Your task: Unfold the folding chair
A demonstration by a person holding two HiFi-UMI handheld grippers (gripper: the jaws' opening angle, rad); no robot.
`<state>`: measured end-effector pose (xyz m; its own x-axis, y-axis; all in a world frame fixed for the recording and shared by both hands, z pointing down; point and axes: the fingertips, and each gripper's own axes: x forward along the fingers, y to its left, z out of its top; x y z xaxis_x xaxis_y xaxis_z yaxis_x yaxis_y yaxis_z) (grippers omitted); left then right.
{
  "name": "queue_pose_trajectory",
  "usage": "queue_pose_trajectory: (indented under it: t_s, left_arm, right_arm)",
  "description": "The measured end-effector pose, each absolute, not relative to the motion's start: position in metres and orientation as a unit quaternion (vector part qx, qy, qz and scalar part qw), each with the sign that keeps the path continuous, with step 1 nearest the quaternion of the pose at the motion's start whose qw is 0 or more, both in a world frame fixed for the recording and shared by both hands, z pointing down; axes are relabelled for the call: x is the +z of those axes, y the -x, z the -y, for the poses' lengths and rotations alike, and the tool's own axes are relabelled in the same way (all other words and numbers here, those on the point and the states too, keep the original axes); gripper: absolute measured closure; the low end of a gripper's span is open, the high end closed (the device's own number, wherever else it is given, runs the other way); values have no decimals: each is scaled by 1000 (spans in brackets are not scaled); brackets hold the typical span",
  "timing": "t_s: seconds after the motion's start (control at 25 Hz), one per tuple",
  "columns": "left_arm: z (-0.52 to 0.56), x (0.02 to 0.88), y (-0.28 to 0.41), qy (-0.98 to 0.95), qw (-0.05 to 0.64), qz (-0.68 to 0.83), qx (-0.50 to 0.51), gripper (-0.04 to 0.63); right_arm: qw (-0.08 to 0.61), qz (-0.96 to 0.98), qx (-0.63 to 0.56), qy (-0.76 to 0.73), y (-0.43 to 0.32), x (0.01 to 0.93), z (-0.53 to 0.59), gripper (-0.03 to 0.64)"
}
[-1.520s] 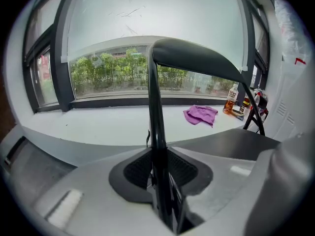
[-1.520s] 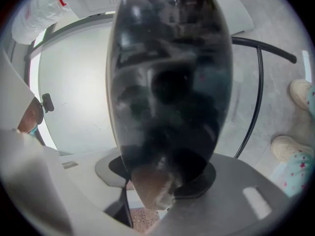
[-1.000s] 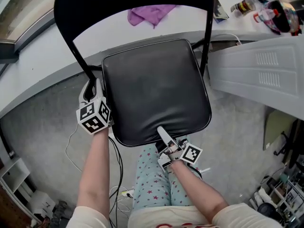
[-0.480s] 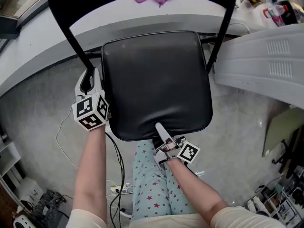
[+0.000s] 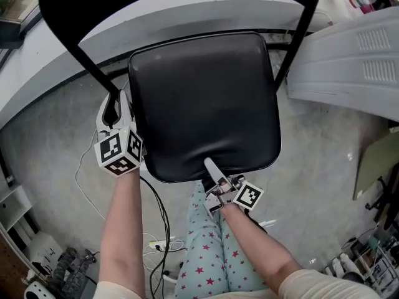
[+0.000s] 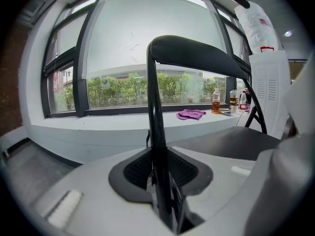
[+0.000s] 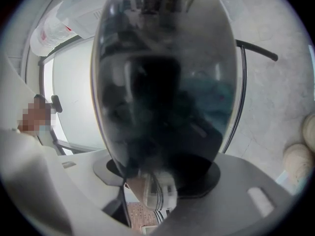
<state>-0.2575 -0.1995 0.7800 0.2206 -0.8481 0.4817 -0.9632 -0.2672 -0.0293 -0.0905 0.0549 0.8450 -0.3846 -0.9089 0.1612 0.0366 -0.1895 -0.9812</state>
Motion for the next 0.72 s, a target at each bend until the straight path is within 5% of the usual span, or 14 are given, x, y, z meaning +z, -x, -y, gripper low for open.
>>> queue_pose_trajectory:
  t_s: [0.6, 0.72]
  left_arm:
    - [182, 787, 262, -768, 160, 601, 154, 498]
    - [169, 787, 279, -763, 180, 602, 150, 433]
  right_arm:
    - [352, -532, -652, 410, 93, 866, -67, 309]
    - [309, -524, -664, 435, 92, 872, -72, 254]
